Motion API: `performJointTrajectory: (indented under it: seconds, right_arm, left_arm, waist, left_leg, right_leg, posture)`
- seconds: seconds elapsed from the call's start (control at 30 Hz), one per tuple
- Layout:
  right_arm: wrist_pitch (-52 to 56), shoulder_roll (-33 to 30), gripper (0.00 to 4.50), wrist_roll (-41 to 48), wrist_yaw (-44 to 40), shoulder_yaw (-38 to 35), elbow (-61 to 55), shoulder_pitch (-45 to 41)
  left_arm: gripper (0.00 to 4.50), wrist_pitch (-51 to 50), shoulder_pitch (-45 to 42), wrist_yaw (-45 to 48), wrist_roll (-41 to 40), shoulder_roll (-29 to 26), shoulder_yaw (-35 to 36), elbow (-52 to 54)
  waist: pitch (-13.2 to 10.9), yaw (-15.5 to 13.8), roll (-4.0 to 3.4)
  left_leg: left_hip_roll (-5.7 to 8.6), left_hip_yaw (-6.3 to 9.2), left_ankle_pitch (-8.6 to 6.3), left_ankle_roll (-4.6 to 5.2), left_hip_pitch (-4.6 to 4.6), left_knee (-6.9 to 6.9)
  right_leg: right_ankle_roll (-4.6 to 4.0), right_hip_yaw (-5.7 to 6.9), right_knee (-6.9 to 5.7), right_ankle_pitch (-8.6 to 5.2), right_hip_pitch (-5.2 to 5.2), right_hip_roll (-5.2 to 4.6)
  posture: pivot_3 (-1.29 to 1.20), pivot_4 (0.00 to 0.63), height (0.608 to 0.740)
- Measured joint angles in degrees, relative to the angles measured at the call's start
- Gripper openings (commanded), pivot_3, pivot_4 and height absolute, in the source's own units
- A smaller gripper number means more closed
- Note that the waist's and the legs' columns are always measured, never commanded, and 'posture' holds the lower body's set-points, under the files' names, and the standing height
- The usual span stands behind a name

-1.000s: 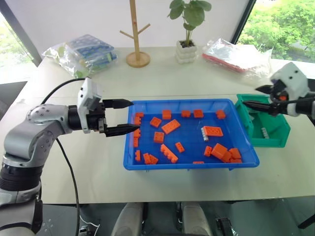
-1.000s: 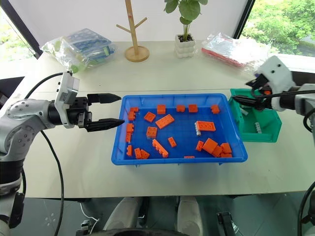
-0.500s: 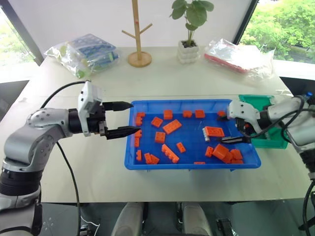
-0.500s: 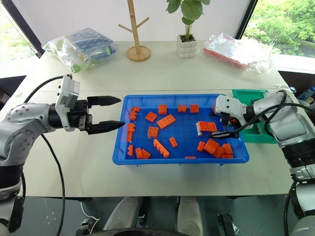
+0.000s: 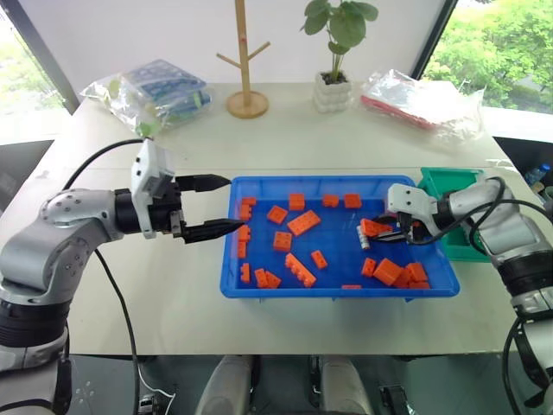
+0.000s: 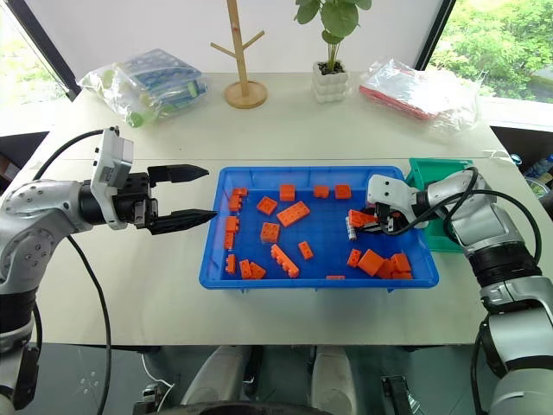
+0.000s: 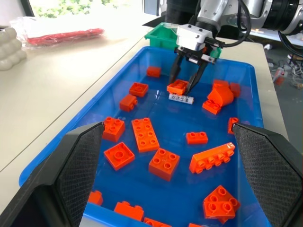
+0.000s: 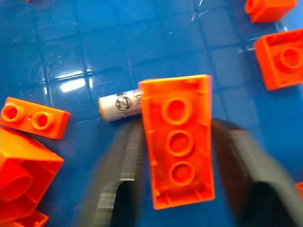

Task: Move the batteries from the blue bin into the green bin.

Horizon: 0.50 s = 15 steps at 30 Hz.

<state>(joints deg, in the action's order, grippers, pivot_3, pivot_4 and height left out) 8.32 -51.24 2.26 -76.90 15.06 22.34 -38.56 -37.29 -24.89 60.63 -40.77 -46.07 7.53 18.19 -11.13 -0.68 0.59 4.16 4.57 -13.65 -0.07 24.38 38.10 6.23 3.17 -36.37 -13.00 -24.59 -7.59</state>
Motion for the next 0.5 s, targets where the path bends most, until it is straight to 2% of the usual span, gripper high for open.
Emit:
performJointTrajectory:
  seconds: [0.17,0.3,0.47,0.5]
  right_arm:
    - [7.0,1.8,1.09,2.7,0.0,-2.2,-2.6,-1.5]
    - [13.2,7.2,1.09,4.9,2.9,-3.2,-7.4,-5.6]
    - [20.3,17.5,1.09,5.3,11.0,-2.0,-13.3,-7.1]
    - [21.5,19.2,1.59,5.0,12.7,-1.2,-13.8,-7.0]
  left_arm:
    - [4.5,0.0,-0.2,0.1,0.1,0.0,0.0,-0.2]
    - [4.5,0.1,-0.9,0.2,0.2,0.2,-0.2,-0.5]
    - [4.5,0.2,-1.9,0.3,0.3,0.7,-1.2,-1.3]
    - [4.5,0.2,-1.9,0.3,0.3,0.8,-1.2,-1.3]
  waist:
    - [0.0,0.5,0.0]
    - [0.0,1.4,0.0]
    - [0.0,1.4,0.0]
    - [0.0,1.3,0.0]
  left_leg:
    - [-0.04,0.01,0.0,0.0,-0.01,0.0]
    - [-0.05,0.07,0.0,0.0,-0.03,-0.03]
    - [0.0,0.09,0.02,-0.04,-0.02,-0.04]
    - [0.03,0.09,0.04,-0.08,0.0,-0.04]
  right_leg:
    - [0.0,0.0,-0.03,0.0,-0.03,0.03]
    - [0.01,0.01,-0.09,0.01,-0.04,0.05]
    - [0.02,0.0,-0.31,0.02,-0.14,0.01]
    - [0.02,-0.01,-0.39,0.02,-0.17,-0.02]
  posture:
    - [0.0,0.15,0.693]
    - [0.0,0.15,0.693]
    - [0.0,0.15,0.693]
    - [0.0,0.15,0.693]
